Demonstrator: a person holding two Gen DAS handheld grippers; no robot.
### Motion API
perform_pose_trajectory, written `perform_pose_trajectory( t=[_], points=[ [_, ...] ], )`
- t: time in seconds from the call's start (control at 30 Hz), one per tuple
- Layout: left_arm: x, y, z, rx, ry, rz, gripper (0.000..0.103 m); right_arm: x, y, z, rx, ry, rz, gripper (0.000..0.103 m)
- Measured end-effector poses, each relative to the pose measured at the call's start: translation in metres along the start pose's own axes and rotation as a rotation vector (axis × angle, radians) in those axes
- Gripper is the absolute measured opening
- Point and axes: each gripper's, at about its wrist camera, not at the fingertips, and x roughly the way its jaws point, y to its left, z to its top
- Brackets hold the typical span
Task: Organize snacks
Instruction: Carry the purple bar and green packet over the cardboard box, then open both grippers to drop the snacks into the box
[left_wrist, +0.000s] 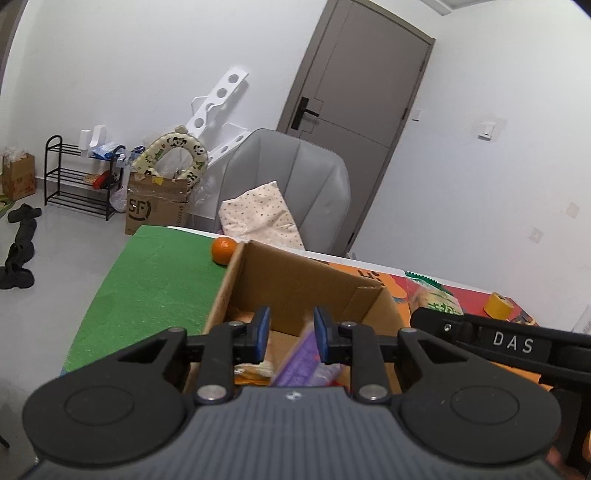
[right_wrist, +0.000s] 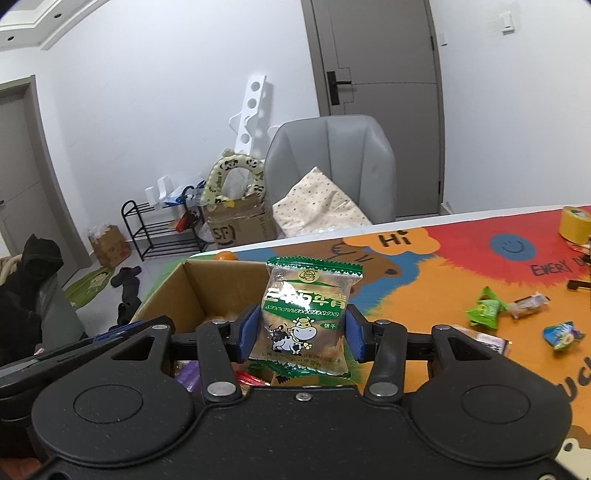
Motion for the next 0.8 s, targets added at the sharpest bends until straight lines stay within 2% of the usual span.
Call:
perform_pose_trajectory(
  t=[0.3,0.37,0.4,0.5,0.67,0.8],
  points=[
    [-0.008,0.015,0.004,-0.047,-0.009,0.043,0.029,0.010,0.015,0.005,-0.021,0.017,0.053,0.047],
    [-0.009,0.015,0.004,-0.049,0.000,0.045,0.031,0.008,0.016,0.005,-0.013,0.006,0.056,0.059],
    [-0.010,0.014,0.004,-0.048,0.003,0.045,0.032,0.006,0.015,0.004,-0.010,0.001,0.051,0.060],
    [-0.012,0.010,0.003,-0.046,0.004,0.049,0.040,0.001,0.007,0.003,0.014,0.002,0.053,0.061],
    [-0.018,-0.003,-0.001,-0.031,-0.012,0.061,0.064,-0.015,-0.008,-0.001,0.040,-0.018,0.030,0.069],
    [-0.024,-0.020,-0.005,0.004,-0.020,0.060,0.077,-0.027,-0.028,-0.007,0.071,-0.027,0.005,0.071]
  ],
)
